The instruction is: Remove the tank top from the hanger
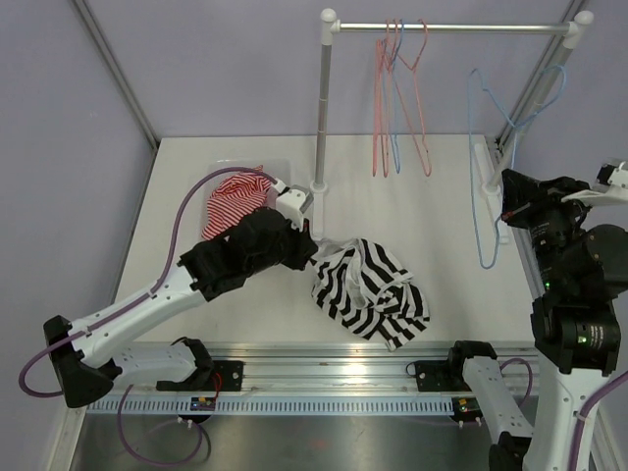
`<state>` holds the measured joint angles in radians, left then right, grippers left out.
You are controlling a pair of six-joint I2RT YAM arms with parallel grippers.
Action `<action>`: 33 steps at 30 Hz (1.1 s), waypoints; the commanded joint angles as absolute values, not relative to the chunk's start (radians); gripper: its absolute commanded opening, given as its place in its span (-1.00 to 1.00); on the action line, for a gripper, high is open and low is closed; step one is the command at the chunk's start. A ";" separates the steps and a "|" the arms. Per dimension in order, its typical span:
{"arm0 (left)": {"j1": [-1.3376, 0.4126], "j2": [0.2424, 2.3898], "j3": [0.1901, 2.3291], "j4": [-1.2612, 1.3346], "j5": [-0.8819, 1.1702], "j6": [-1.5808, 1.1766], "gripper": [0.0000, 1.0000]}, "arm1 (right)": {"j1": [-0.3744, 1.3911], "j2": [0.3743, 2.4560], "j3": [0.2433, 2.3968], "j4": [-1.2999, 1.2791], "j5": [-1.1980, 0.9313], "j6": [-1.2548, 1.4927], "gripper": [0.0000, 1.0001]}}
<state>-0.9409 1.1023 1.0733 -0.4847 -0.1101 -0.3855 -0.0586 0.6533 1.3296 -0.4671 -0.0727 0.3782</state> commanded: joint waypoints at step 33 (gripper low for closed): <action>-0.950 0.986 1.134 -0.614 -0.204 -0.400 0.98 | -0.046 1.480 1.973 -0.457 -0.276 0.230 -1.00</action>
<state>-0.9421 0.9977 1.1183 -0.6342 -0.1925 -0.3893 -0.0574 1.4445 1.9274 -0.5362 -0.2256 0.2699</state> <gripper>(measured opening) 0.987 0.057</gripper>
